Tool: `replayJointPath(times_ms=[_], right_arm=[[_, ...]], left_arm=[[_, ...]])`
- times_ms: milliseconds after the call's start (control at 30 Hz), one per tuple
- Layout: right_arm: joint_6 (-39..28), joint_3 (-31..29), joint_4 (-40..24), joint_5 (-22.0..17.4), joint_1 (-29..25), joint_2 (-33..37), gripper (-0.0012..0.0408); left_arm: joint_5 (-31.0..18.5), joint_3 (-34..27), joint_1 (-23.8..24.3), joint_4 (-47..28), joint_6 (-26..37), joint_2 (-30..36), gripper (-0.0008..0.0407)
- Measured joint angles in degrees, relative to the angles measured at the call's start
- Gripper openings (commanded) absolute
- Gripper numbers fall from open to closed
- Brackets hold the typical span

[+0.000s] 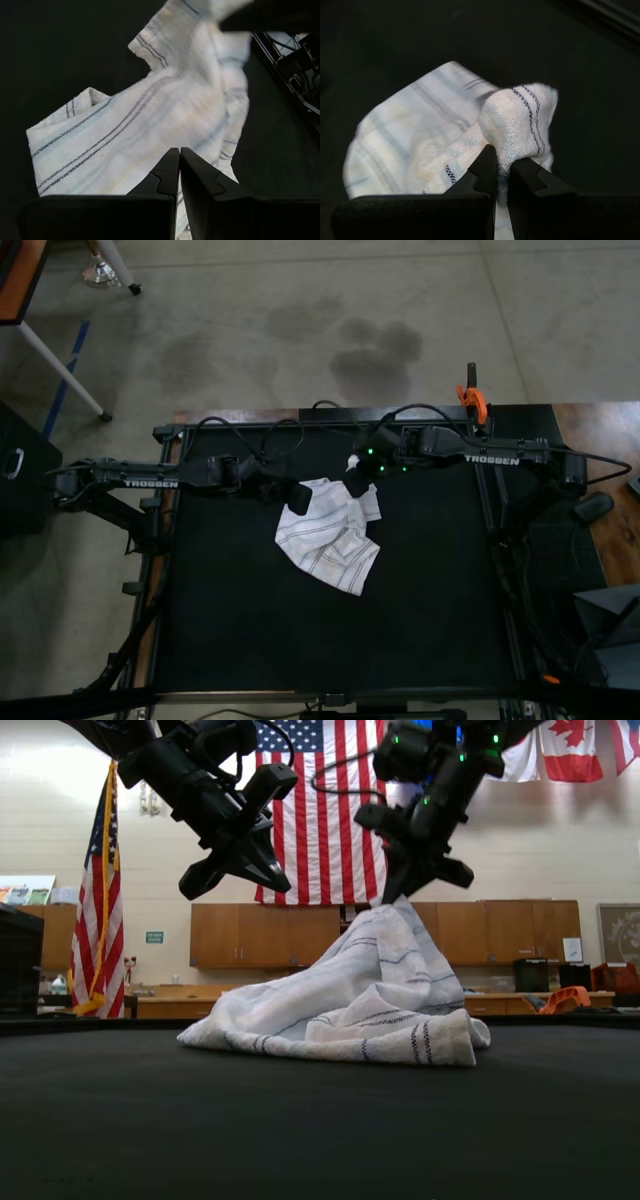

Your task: Fold the towel

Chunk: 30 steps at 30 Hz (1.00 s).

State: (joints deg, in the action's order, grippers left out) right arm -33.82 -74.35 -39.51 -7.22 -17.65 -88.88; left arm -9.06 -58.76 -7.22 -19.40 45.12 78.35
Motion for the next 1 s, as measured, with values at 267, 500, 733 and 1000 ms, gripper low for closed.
replayJointPath(times_ms=[267,500,733,1000], right_arm=[[1.7,2.6,4.2,-0.6,-7.4,0.0,-0.0001],[4.5,0.7,5.0,-4.3,-10.3,0.1,0.0002],[5.9,0.6,4.0,-4.3,-10.4,0.1,0.0090],[4.5,0.6,-1.9,-3.8,-10.5,0.5,0.0261]], left_arm=[[0.0,0.0,0.2,0.2,0.0,0.0,0.0000],[0.0,0.0,0.8,0.2,0.0,0.0,0.0000],[0.0,0.0,0.8,0.2,0.0,0.0,0.0000],[0.0,0.0,1.0,0.1,0.0,0.2,0.0000]])
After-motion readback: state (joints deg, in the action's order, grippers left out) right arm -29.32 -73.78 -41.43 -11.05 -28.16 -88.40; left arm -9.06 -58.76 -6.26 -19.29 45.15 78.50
